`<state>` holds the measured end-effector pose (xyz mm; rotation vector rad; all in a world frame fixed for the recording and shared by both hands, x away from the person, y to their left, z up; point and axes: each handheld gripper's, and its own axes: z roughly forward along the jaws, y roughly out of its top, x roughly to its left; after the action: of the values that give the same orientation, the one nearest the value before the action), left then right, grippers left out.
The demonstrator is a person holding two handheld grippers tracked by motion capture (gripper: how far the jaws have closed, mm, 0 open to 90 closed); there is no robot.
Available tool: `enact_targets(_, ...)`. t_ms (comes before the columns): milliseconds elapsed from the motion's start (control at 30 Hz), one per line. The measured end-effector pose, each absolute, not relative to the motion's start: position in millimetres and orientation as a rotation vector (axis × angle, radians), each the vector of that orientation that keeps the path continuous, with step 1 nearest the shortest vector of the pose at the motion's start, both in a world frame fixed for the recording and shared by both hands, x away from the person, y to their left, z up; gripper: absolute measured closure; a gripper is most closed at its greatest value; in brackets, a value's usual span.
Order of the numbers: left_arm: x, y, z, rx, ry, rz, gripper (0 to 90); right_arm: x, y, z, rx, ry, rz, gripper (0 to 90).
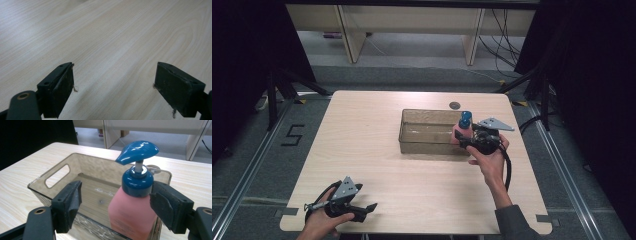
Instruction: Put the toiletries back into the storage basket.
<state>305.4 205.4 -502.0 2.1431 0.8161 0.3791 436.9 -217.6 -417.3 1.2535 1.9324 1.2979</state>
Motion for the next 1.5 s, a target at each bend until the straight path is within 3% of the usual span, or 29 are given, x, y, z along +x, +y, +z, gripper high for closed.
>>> enact_targets(1500, 305, 206, -502, 2.141, 0.82, 0.375, 15.4, 412, -199, -418, 1.19, 1.994, 1.378, 25.0)
